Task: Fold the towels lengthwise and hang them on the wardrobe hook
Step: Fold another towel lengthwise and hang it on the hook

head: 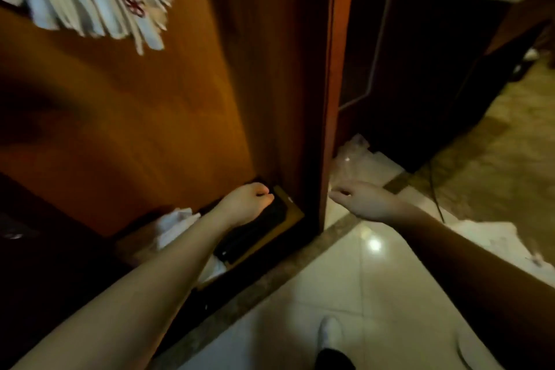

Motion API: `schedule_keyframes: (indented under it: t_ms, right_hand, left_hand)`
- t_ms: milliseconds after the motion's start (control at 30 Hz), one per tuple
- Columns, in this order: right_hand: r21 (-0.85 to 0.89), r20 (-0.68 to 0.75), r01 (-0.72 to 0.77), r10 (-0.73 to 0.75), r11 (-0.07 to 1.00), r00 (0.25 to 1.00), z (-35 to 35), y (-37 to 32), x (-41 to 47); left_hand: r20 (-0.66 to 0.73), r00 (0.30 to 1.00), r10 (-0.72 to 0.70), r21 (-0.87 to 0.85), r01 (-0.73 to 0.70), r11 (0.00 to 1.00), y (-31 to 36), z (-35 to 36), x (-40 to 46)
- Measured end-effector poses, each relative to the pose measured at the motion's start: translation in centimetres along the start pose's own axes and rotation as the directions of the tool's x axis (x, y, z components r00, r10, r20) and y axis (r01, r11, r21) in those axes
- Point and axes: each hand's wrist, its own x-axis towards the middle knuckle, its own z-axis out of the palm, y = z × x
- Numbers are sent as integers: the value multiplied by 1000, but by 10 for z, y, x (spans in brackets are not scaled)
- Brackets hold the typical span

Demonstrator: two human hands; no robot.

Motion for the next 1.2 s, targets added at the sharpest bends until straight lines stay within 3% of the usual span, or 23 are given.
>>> schedule_keyframes:
  t_ms: [100, 300, 500, 733, 1200]
  right_hand:
    - [-13, 3, -98, 98, 995, 995, 37, 62, -45]
    - [-79, 58, -300, 305, 951, 951, 70, 164, -106]
    - [-26, 107, -468, 468, 883, 877, 64, 273, -133]
    - [66, 223, -615, 589, 786, 776, 38, 409, -147]
    - [294, 308, -842, 790, 451, 531, 14, 633, -105]
  left_hand:
    - [132, 991, 21, 53, -29, 998, 24, 56, 11]
    - [246, 963, 107, 213, -162, 964, 80, 158, 54]
    - [425, 892, 153, 288, -294, 912, 153, 244, 117]
    - [534, 828, 170, 358, -404, 842, 273, 331, 200]
    - [651, 735, 189, 363, -520, 773, 425, 495, 382]
